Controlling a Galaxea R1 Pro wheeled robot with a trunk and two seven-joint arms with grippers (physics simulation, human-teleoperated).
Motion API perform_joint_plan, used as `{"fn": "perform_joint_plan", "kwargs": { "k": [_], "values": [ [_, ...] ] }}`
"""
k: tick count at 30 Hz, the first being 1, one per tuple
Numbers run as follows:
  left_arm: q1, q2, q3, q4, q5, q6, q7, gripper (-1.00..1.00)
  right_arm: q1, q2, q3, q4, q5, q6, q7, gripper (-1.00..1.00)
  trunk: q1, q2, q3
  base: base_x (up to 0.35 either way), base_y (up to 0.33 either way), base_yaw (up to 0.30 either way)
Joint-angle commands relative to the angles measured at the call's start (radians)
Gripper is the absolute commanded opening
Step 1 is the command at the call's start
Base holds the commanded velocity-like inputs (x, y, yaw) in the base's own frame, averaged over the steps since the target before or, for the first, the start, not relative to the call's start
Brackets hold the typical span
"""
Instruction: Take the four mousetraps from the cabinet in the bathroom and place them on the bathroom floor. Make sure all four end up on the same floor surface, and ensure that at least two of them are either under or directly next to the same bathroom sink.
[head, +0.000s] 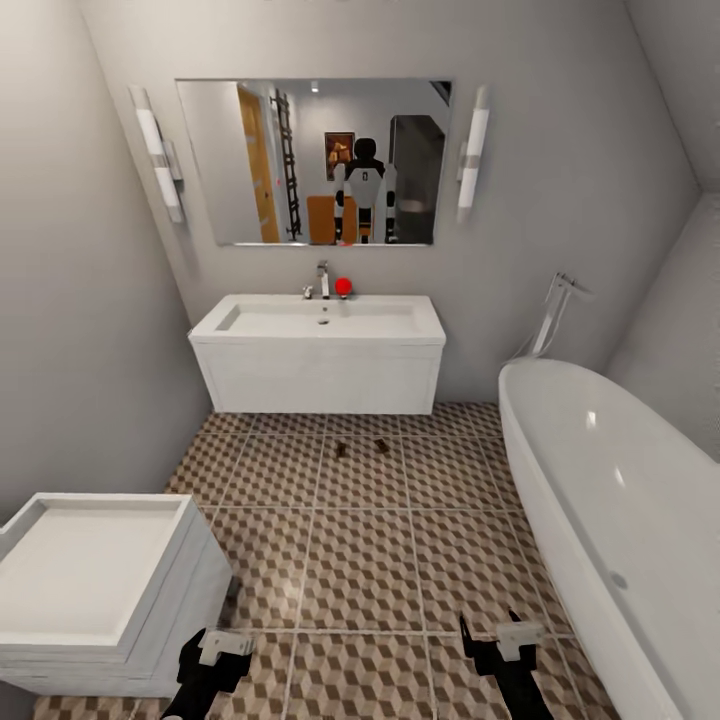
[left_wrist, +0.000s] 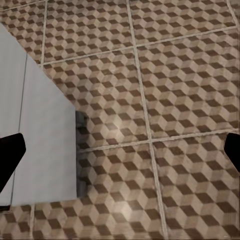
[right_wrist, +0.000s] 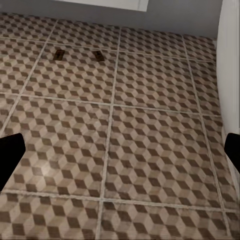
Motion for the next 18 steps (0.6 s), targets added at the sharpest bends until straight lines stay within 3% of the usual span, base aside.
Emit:
{"fn": "perform_joint_plan", "kwargs": {
  "k": [1,8,18],
  "values": [
    [-0.001,-0.001,-0.008,0.003,0.003,-0.005,0.004,1.00,-0.001,0.000,0.004,0.001,0.007,-0.002,-0.008,1.00,0.000,-0.002,-0.002,-0.336,0.000,0.000],
    [-0.001,-0.001,-0.008,0.003,0.003,-0.005,0.004,1.00,-0.001,0.000,0.004,0.001,0.007,-0.002,-0.008,1.00,0.000,-0.002,-0.002,-0.280,0.000,0.025],
    [-0.001,-0.001,-0.008,0.003,0.003,-0.005,0.004,1.00,-0.001,0.000,0.004,0.001,0.007,-0.002,-0.008,1.00,0.000,-0.002,-0.002,-0.051,0.000,0.183]
  ]
}}
